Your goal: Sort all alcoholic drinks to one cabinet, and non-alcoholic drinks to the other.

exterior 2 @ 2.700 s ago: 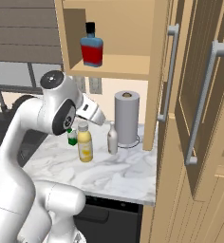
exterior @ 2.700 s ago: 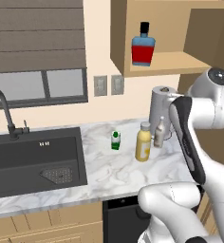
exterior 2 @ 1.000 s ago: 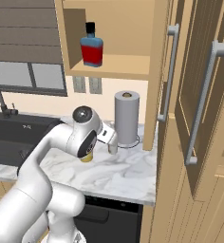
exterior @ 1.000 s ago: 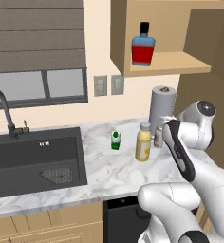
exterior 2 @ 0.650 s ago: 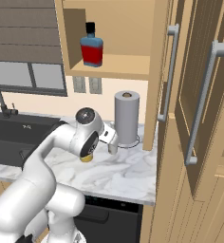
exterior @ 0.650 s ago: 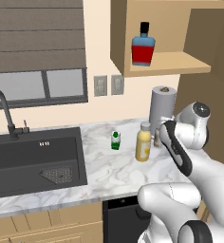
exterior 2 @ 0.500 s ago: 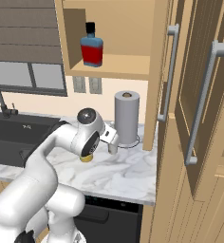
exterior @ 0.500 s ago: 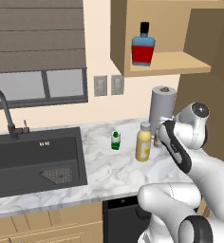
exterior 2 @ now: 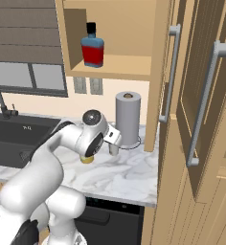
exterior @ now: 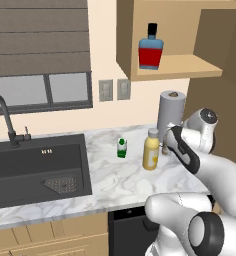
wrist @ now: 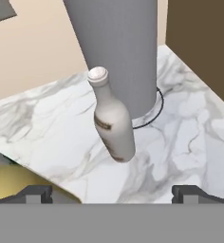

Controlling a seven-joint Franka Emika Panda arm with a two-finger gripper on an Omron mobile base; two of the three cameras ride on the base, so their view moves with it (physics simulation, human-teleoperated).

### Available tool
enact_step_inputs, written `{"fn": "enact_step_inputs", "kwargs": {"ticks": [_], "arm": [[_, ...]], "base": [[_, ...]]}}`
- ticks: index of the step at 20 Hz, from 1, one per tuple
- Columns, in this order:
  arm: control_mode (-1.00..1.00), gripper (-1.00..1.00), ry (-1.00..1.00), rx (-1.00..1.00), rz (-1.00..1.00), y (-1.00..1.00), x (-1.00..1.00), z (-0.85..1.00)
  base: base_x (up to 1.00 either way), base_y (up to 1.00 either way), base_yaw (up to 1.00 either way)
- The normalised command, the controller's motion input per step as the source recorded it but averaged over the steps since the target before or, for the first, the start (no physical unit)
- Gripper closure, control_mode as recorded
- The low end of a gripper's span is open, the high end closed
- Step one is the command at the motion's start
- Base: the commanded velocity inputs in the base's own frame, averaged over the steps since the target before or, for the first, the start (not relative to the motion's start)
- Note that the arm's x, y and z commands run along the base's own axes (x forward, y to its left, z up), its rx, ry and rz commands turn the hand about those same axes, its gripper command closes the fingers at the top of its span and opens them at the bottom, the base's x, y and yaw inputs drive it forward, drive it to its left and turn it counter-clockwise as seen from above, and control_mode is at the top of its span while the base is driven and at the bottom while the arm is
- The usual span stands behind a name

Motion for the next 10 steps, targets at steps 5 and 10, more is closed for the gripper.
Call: {"fn": "enact_step_inputs", "kwargs": {"ticks": [5, 10], "arm": [[-1.0, -1.0, 0.0, 0.0, 0.0, -0.01, 0.1, -0.11], [-1.0, -1.0, 0.0, 0.0, 0.0, -0.01, 0.18, -0.1]], "base": [[0.0, 0.0, 0.0], [0.0, 0.0, 0.0]]}}
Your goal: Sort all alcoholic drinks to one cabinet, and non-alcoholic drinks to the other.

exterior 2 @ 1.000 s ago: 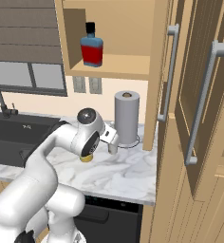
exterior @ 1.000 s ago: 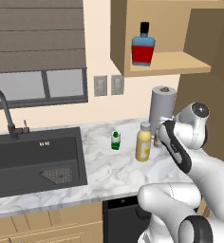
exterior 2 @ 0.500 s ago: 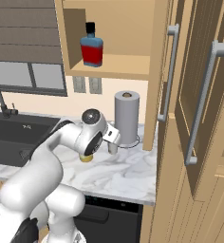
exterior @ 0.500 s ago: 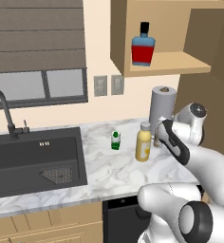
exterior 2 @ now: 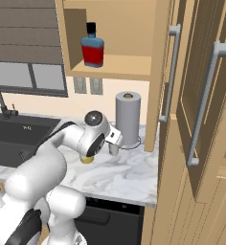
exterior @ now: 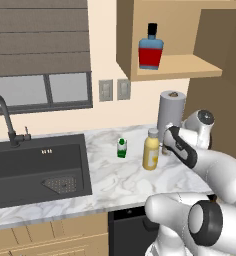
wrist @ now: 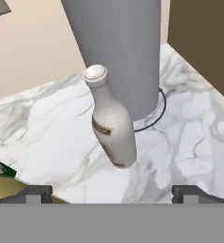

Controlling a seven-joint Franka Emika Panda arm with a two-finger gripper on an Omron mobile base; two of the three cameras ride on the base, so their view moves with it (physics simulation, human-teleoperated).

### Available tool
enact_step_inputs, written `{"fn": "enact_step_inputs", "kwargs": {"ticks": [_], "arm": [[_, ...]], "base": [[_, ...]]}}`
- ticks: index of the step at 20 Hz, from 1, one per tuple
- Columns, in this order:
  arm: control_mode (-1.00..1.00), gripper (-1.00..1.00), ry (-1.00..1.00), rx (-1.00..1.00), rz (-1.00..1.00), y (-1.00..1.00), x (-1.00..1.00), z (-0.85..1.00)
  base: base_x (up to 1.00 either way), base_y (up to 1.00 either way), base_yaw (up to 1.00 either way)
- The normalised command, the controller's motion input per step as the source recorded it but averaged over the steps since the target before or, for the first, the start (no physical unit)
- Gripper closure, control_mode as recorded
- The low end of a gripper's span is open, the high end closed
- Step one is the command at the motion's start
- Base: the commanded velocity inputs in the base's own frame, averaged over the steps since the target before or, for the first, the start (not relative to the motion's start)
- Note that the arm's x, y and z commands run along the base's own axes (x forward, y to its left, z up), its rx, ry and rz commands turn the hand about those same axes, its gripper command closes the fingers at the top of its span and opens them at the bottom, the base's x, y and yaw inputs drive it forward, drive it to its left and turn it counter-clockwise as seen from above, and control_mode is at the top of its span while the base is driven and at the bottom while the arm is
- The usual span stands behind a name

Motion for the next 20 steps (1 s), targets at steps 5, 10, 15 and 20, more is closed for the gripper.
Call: {"fn": "enact_step_inputs", "kwargs": {"ticks": [5, 10, 15, 20], "arm": [[-1.0, -1.0, 0.0, 0.0, 0.0, 0.0, 0.22, -0.08], [-1.0, -1.0, 0.0, 0.0, 0.0, -0.03, 0.23, -0.09], [-1.0, -1.0, 0.0, 0.0, 0.0, -0.06, 0.31, -0.07], [-1.0, -1.0, 0.0, 0.0, 0.0, -0.02, 0.3, -0.14]], "base": [[0.0, 0.0, 0.0], [0.0, 0.0, 0.0], [0.0, 0.0, 0.0], [0.0, 0.0, 0.0]]}}
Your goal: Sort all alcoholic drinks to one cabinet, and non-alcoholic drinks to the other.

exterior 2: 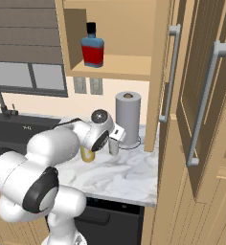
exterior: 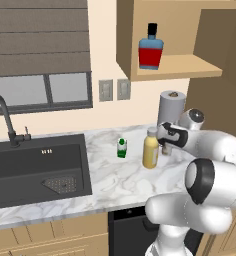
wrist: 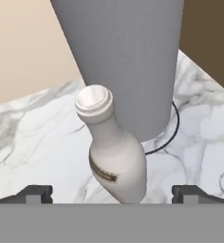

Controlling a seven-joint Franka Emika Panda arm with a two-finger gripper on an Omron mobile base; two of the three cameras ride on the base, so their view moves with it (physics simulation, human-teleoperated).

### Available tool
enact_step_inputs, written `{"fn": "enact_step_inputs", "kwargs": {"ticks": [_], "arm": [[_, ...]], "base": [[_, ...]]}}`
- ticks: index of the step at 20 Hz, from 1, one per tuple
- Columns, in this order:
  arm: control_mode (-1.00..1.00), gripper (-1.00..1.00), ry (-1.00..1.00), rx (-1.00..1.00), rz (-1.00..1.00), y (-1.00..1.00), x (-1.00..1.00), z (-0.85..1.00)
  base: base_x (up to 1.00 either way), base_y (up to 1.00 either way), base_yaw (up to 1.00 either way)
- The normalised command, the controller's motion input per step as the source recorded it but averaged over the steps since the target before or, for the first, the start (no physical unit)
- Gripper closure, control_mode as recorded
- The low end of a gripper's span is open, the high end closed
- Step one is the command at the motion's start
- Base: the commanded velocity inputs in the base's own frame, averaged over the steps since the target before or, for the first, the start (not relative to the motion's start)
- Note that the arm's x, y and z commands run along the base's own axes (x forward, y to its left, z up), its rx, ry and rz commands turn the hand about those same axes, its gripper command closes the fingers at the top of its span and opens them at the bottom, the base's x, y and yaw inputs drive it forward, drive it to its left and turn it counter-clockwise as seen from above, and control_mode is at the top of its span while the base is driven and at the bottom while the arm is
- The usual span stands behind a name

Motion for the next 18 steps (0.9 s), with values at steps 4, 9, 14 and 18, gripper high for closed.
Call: {"fn": "enact_step_inputs", "kwargs": {"ticks": [4, 9, 14, 18], "arm": [[-1.0, -1.0, 0.0, 0.0, 0.0, 0.0, 0.06, -0.25], [-1.0, -1.0, 0.0, 0.0, 0.0, 0.0, 0.08, -0.25], [-1.0, -1.0, 0.0, 0.0, 0.0, 0.0, 0.17, -0.13], [-1.0, -1.0, 0.0, 0.0, 0.0, 0.0, 0.04, -0.12]], "base": [[0.0, 0.0, 0.0], [0.0, 0.0, 0.0], [0.0, 0.0, 0.0], [0.0, 0.0, 0.0]]}}
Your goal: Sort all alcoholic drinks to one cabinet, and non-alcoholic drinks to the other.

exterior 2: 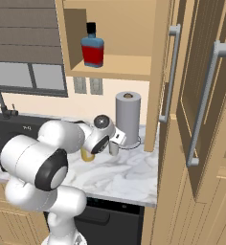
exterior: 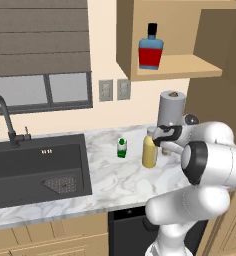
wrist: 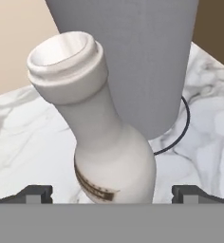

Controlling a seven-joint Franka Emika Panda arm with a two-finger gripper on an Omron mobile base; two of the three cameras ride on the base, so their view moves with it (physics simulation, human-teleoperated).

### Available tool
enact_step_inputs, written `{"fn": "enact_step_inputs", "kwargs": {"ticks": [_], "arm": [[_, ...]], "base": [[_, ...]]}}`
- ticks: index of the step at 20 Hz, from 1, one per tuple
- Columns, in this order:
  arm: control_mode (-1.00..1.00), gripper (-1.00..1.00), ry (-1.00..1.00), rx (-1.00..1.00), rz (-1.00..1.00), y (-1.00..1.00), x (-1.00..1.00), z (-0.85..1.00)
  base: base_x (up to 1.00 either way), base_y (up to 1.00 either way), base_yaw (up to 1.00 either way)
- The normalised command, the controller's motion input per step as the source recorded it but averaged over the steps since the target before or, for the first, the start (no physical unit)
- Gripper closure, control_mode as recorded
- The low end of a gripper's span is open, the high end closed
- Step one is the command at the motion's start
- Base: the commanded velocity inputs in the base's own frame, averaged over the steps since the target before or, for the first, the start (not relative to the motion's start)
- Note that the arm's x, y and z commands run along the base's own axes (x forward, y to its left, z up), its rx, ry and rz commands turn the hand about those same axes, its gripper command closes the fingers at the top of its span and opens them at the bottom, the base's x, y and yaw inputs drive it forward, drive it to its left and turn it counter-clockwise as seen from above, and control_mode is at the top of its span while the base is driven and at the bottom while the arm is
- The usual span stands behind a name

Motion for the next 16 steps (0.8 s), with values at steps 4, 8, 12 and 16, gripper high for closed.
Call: {"fn": "enact_step_inputs", "kwargs": {"ticks": [4, 8, 12, 16], "arm": [[-1.0, -1.0, 0.0, 0.0, 0.0, -0.04, 0.03, -0.09], [-1.0, 1.0, 0.0, 0.0, 0.0, -0.04, 0.04, 0.0], [-1.0, 1.0, 0.0, 0.0, 0.0, -0.08, 0.02, 0.0], [-1.0, 1.0, 0.0, 0.0, 0.0, -0.05, 0.0, 0.01]], "base": [[0.0, 0.0, 0.0], [0.0, 0.0, 0.0], [0.0, 0.0, 0.0], [0.0, 0.0, 0.0]]}}
